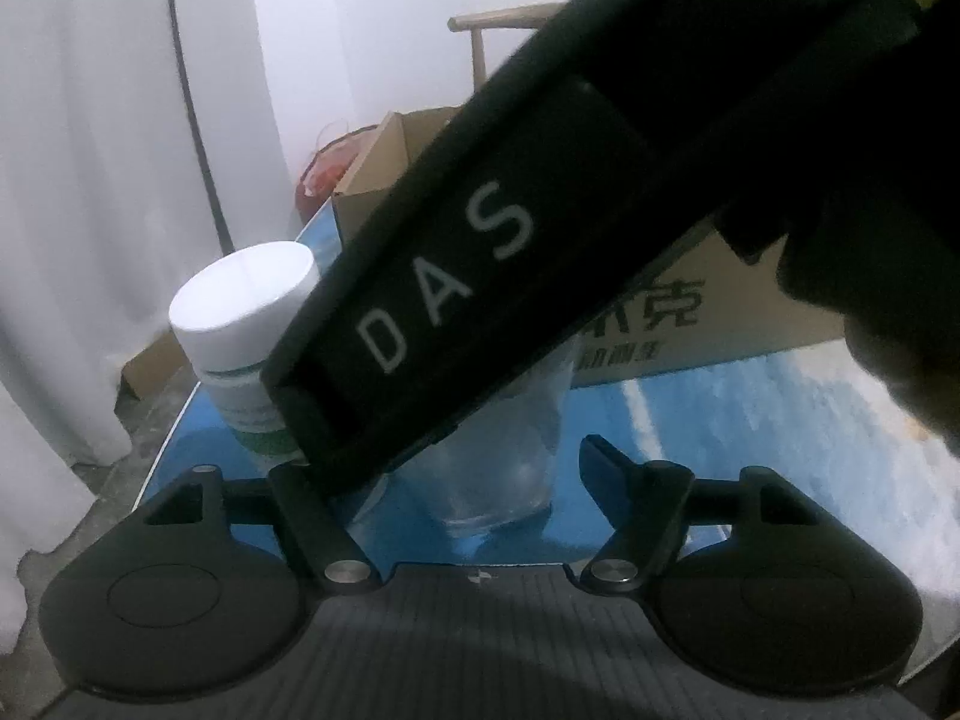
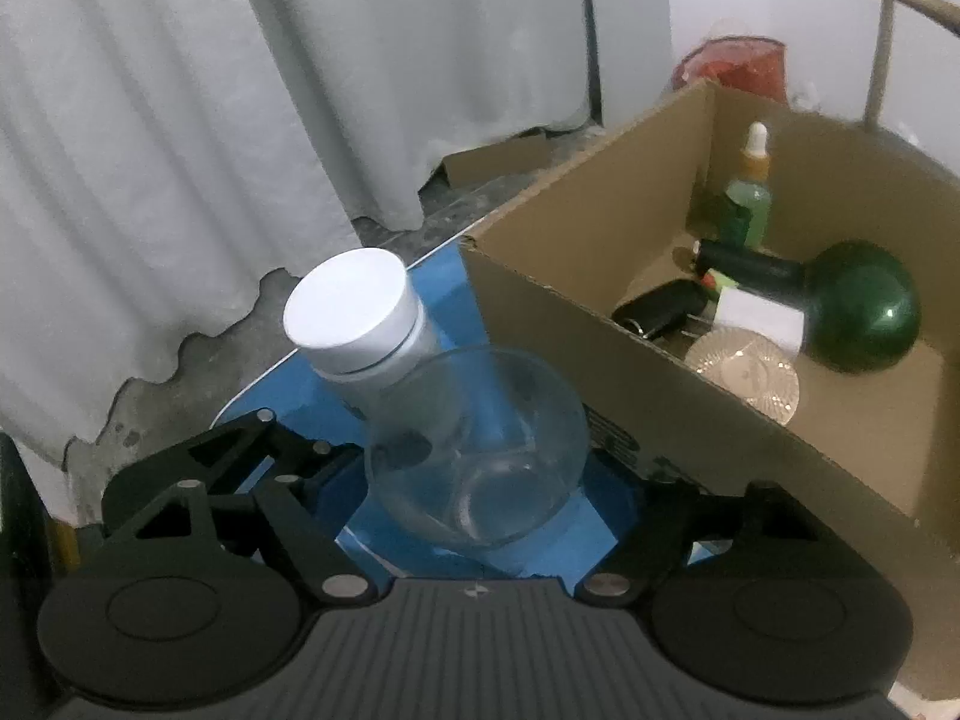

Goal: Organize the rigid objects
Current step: 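Close the right tool on the rim of the glass cup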

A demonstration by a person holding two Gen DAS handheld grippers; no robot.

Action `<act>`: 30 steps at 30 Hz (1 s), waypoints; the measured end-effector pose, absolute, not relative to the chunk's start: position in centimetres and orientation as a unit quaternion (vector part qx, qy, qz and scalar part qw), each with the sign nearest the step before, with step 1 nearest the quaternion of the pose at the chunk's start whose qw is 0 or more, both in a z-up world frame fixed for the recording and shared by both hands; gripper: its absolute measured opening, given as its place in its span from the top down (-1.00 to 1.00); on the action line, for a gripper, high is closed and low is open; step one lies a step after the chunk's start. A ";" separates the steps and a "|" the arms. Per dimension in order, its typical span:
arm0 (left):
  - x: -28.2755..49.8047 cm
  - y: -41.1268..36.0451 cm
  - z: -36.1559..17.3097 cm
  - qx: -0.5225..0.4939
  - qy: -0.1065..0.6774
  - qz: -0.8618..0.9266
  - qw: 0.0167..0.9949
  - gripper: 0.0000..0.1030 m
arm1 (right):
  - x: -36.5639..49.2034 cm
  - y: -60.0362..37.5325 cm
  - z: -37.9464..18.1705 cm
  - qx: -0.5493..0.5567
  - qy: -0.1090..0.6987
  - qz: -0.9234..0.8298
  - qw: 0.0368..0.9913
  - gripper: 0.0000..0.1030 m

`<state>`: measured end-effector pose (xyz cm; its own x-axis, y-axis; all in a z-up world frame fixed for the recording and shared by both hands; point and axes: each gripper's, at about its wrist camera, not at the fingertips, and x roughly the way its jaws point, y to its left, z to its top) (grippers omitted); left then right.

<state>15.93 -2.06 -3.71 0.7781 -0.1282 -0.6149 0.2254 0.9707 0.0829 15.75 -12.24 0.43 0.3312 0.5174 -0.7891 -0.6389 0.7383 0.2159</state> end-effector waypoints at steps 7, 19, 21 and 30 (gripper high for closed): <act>17.3 -3.5 -3.1 0.077 0.316 -0.124 0.937 -0.39 | 14.9 -14.3 0.6 -0.055 0.466 0.328 0.820 -0.57; 15.4 -8.8 -2.1 0.102 0.296 -0.238 0.919 -0.39 | 11.5 -23.2 1.1 -0.013 0.498 0.245 0.832 -0.57; 15.7 -9.5 -2.0 0.103 0.295 -0.251 0.916 -0.39 | 11.1 -24.0 1.1 -0.013 0.499 0.237 0.834 -0.58; 14.3 -9.6 -4.1 0.144 0.287 -0.249 0.914 -0.47 | 11.8 -24.3 1.0 -0.005 0.495 0.229 0.838 -0.59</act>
